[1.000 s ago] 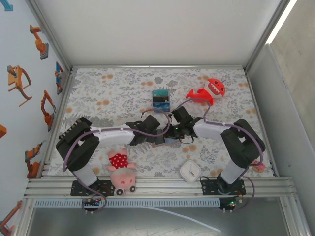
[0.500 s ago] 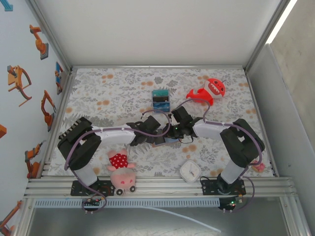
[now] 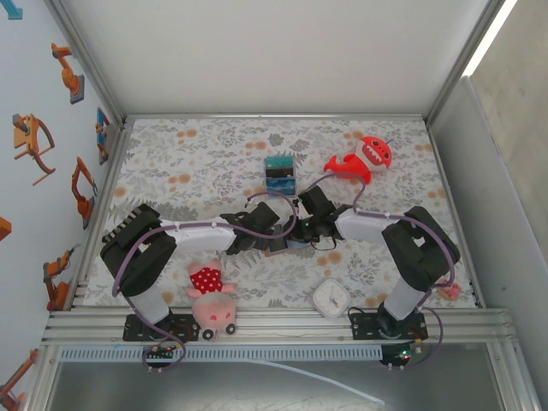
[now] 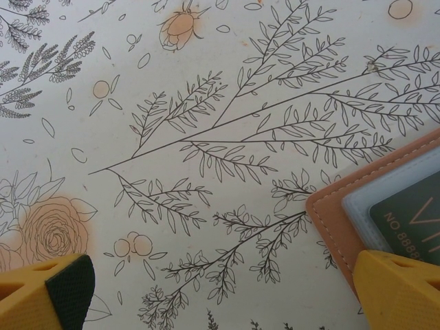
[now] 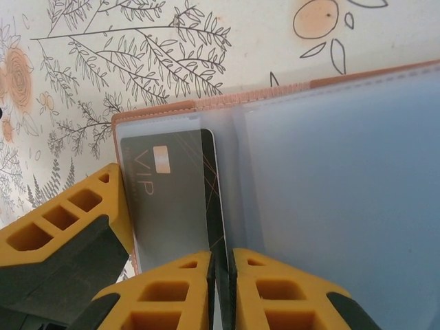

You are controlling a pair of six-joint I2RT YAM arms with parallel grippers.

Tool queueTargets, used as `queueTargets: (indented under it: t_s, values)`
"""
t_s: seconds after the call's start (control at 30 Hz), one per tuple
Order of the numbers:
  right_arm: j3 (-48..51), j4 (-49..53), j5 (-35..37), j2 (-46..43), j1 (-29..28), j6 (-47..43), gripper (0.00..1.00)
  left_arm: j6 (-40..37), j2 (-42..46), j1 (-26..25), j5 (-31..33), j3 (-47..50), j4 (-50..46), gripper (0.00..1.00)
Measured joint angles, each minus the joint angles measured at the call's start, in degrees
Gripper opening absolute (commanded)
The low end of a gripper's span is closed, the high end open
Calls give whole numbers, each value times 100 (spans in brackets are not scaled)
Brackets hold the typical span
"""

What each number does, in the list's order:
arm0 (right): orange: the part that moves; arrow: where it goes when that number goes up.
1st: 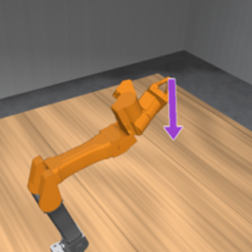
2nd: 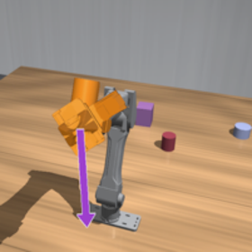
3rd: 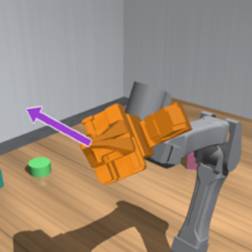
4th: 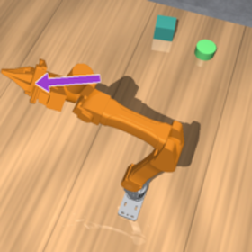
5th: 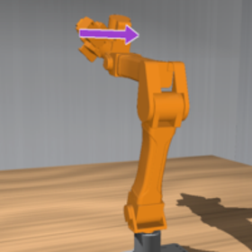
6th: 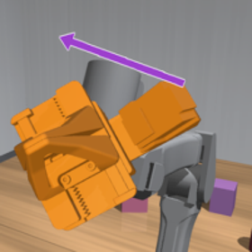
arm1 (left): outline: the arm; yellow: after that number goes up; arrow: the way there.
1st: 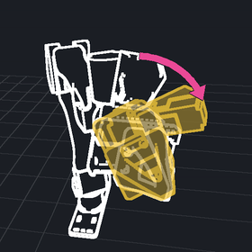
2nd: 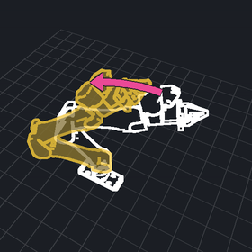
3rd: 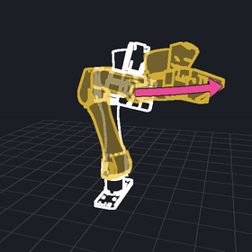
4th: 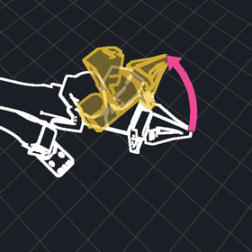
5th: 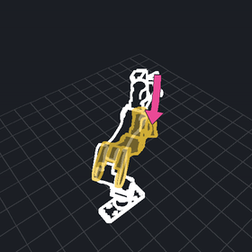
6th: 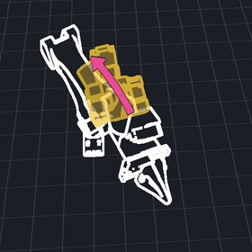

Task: Take the credit cards out of the card holder

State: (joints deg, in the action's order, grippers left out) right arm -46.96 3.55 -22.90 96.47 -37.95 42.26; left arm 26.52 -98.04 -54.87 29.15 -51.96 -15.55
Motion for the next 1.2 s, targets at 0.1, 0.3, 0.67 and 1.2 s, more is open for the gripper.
queueTargets:
  t_s: [0.1,0.3,0.67,1.2]
  values:
    - [0,-4,-2,48,2,0,14,0,0,-17,15,-2,-17,97]
    - [50,-122,-31,83,2,42,14,0,-37,-22,44,-44,-68,97]
    - [345,-732,-387,87,129,302,7,0,-96,-26,85,-125,-146,97]
    - [566,-1047,-555,-35,221,426,0,0,-118,-26,142,-160,-212,97]
